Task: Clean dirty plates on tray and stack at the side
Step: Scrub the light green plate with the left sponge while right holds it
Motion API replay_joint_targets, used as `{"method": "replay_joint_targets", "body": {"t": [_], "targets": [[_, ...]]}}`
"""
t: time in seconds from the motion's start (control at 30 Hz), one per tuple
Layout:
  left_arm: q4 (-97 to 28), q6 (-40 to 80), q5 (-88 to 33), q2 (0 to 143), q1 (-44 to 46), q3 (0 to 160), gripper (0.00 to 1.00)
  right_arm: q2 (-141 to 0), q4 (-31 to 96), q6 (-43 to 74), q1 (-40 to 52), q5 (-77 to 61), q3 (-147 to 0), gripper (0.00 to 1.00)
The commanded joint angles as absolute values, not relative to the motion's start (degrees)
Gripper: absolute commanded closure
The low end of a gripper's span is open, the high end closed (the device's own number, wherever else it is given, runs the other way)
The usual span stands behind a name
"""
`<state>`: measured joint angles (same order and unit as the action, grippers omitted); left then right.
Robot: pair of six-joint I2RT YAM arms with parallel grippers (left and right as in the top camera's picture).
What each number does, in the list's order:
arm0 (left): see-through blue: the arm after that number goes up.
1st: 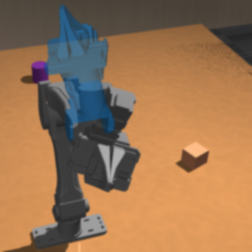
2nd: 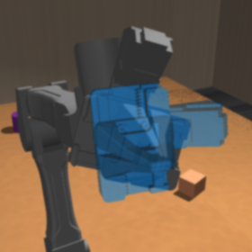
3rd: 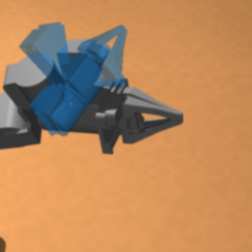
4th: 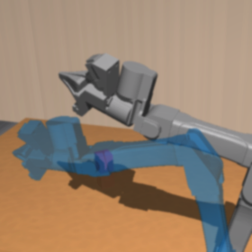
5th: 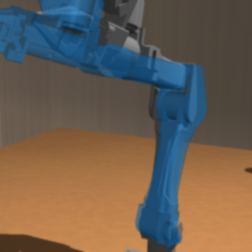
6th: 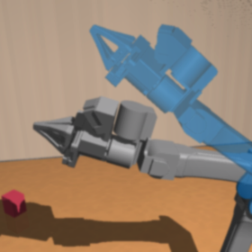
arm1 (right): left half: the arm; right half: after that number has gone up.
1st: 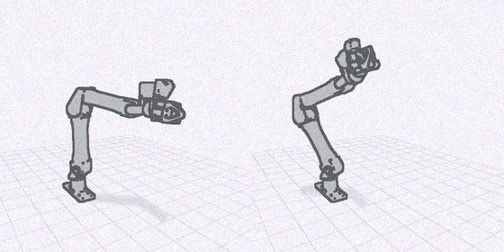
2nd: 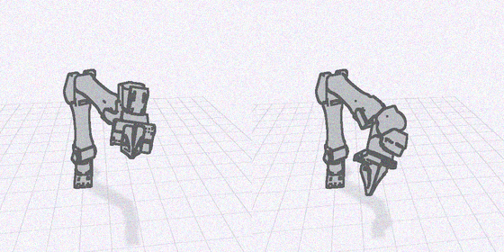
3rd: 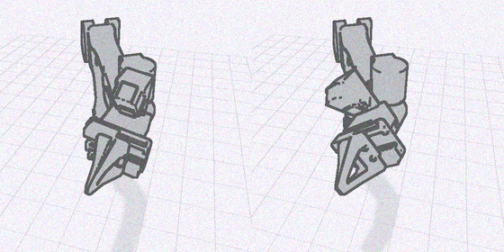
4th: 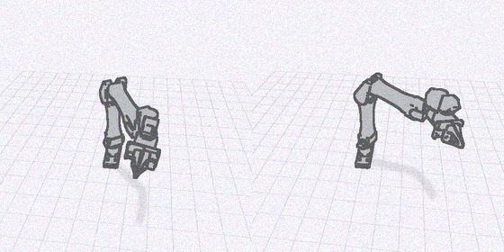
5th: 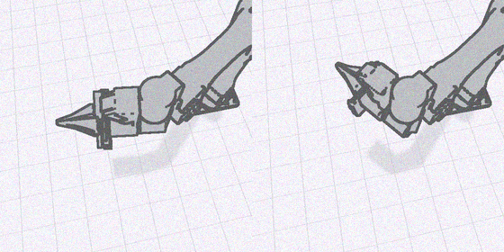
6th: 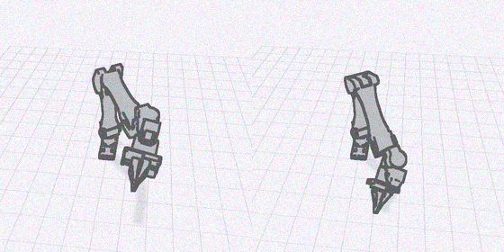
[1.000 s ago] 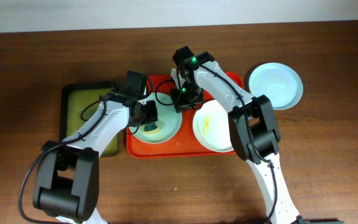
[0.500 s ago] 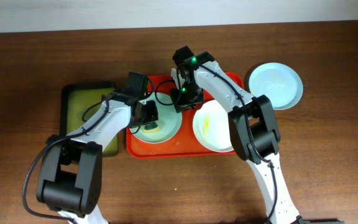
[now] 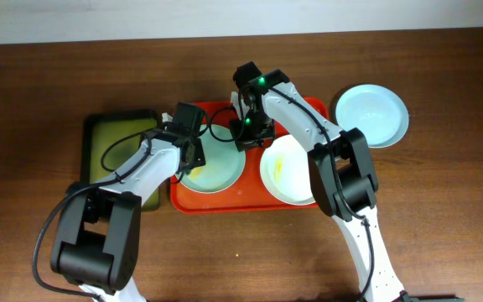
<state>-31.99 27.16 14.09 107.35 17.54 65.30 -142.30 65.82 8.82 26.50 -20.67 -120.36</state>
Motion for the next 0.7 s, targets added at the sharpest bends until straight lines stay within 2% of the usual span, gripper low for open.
{"method": "replay_joint_targets", "body": {"t": [0.0,0.07,0.27,0.4,0.53,0.67], "targets": [[-35.0,24.1,25.5,106.7,16.7,65.2,1.0,-143.7,65.1,9.1,26.6,-17.3,-118.7,0.95],[-36.7,24.1,24.2,104.8,16.7,67.3,1.0,-143.7,65.1,9.1,26.6,-17.3,-118.7,0.95],[-35.2,24.4,-0.6,102.0,16.8,68.1,1.0,-143.7,64.9,9.1,26.6,-17.3,-118.7,0.95],[-32.8,24.8,-10.1,105.2,16.9,66.5,1.0,-143.7,64.7,9.1,26.6,-17.3,-118.7,0.95],[-33.1,24.8,-10.0,110.0,17.2,66.5,1.0,-143.7,64.7,9.1,26.6,-17.3,-118.7,0.95],[-36.8,24.8,3.9,112.6,17.1,66.5,1.0,-143.7,64.7,9.1,26.6,-17.3,-118.7,0.95]]}}
